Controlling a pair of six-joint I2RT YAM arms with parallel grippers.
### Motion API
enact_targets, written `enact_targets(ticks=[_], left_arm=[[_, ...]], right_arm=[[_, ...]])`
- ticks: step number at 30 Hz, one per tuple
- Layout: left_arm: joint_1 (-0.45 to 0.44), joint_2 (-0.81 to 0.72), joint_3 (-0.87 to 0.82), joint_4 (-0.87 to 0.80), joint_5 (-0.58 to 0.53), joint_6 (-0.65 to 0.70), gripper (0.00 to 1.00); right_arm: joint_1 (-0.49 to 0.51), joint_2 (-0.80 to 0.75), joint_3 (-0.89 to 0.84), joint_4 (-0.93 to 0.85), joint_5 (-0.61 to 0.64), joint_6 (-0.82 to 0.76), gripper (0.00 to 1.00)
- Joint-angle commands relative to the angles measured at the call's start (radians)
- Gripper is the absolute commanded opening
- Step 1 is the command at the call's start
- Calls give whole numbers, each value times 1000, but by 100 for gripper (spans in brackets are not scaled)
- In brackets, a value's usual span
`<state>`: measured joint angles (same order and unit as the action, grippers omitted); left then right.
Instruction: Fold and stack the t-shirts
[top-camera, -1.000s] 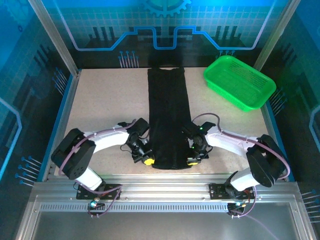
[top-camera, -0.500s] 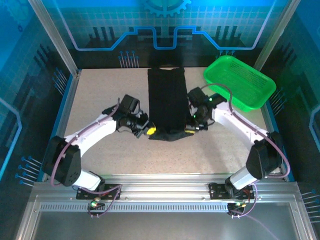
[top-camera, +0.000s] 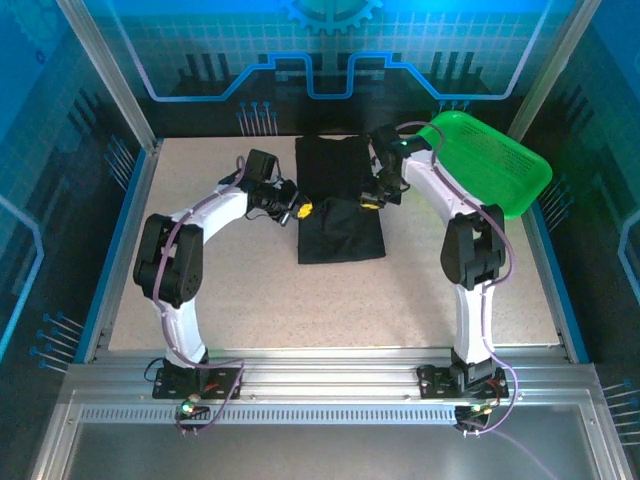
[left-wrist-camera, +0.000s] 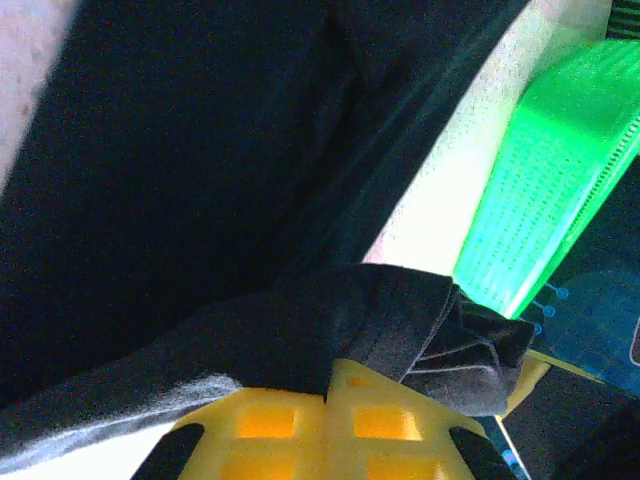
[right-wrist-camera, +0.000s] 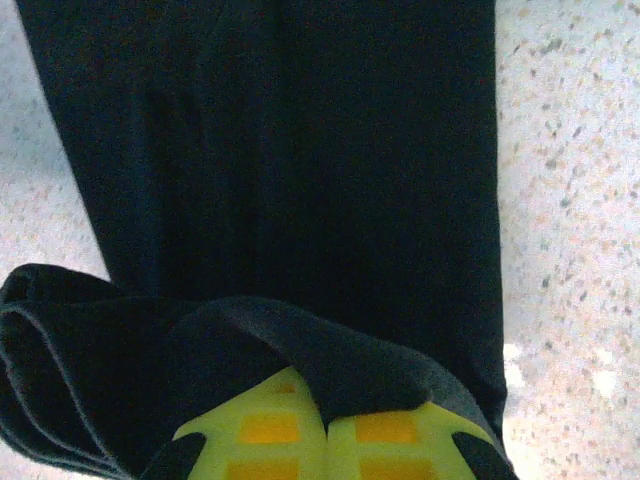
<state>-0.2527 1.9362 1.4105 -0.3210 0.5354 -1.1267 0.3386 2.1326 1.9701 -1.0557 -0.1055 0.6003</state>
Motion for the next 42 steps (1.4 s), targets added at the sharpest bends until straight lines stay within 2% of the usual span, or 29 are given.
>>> enact_targets(ticks=[1,6,7,8,10,11,13,15,18,21,24,27,32,37,40,42], left_arm=[[21,48,72,11,-2,19,0],[35,137,154,14,15,28,0],[36,155,170,14,21,33,0],[37,172,187,5,24,41,5],[42,177,206,-19,9,61,26],[44,163,204,-30,-6,74,32],[42,108,176,-61,-52,101,40],[32,11,73,-58,-98,98,50],[-3,-148,-146,-17,-153,40,52],[-47,-269,-385,104,-163,-112,51],[-85,-319,-535,229,-175,-248,52],[-97,-295,-577,298,-179,-330,56],[-100,-214,-574,353,-177,-402,54],[-100,-121,-527,425,-180,-413,44],[-102,-73,-487,449,-176,-418,32],[-99,-62,-474,463,-181,-431,16]], right_arm=[[-27,68,76,-46,-7,-5,0],[-45,157,145,-46,-41,-2,0],[-48,173,161,-53,-44,-4,4],[-52,187,178,-55,-55,-11,14],[-61,188,197,-53,-59,-28,40],[-63,179,197,-45,-54,-42,48],[-68,128,170,-22,-37,-65,57],[-76,49,93,13,-21,-81,62],[-83,-98,-122,85,-10,-73,62],[-83,-237,-383,184,-40,-27,62],[-82,-331,-601,296,-105,44,61],[-85,-359,-734,403,-181,123,61],[-87,-296,-768,468,-234,185,61],[-86,-208,-727,469,-259,228,55],[-87,-172,-699,476,-260,248,43],[-88,-160,-673,471,-249,256,25]])
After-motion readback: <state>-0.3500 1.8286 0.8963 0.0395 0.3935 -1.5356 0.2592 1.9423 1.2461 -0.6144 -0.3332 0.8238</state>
